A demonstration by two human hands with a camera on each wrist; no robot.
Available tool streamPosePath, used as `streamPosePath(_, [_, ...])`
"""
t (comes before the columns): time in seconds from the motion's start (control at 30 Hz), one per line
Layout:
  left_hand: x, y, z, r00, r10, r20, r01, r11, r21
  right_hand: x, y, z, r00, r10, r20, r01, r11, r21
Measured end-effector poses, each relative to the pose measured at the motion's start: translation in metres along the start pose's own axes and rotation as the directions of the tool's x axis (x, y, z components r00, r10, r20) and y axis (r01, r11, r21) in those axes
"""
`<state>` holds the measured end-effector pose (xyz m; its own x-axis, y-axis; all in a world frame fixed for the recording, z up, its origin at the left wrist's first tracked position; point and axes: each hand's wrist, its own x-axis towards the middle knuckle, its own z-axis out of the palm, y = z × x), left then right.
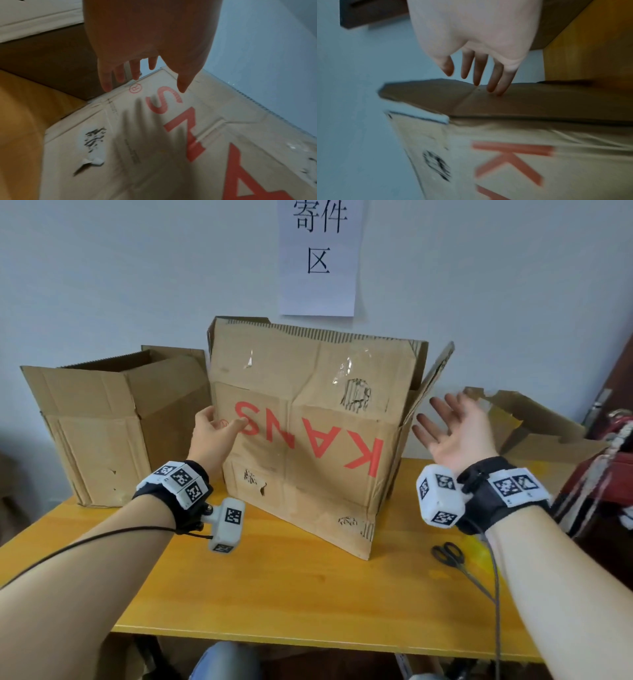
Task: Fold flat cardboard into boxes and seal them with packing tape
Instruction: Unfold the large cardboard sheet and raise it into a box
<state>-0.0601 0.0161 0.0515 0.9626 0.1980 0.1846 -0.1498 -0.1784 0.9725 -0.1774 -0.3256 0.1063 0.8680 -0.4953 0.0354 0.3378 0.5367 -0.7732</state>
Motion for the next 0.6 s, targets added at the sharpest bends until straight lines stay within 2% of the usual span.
streamPosePath(0.1, [0.001,-0.015,0.001,0.999,-0.044,0.022,0.043,0.999,0.024,-0.004,0.025,-0.005,0.995,0.054,-0.083,-0.066,0.985,-0.157])
streamPosePath(0.2, [0.002,-0.037,-0.001,0.989,-0.145,0.027,0.144,0.989,0.017,-0.005,0.054,-0.021,0.967,0.194,-0.164,-0.235,0.928,-0.288])
streamPosePath(0.37, [0.004,-0.077,0.000,0.912,-0.389,0.132,0.394,0.919,-0.016,-0.004,0.104,-0.065,0.873,0.392,-0.290,-0.479,0.800,-0.361])
streamPosePath(0.47, [0.003,-0.098,0.002,0.876,-0.451,0.170,0.459,0.888,-0.006,-0.009,0.125,-0.081,0.827,0.458,-0.326,-0.559,0.732,-0.389])
streamPosePath(0.6, [0.003,-0.121,0.003,0.855,-0.484,0.187,0.496,0.868,-0.015,-0.011,0.142,-0.091,0.786,0.523,-0.328,-0.616,0.701,-0.360])
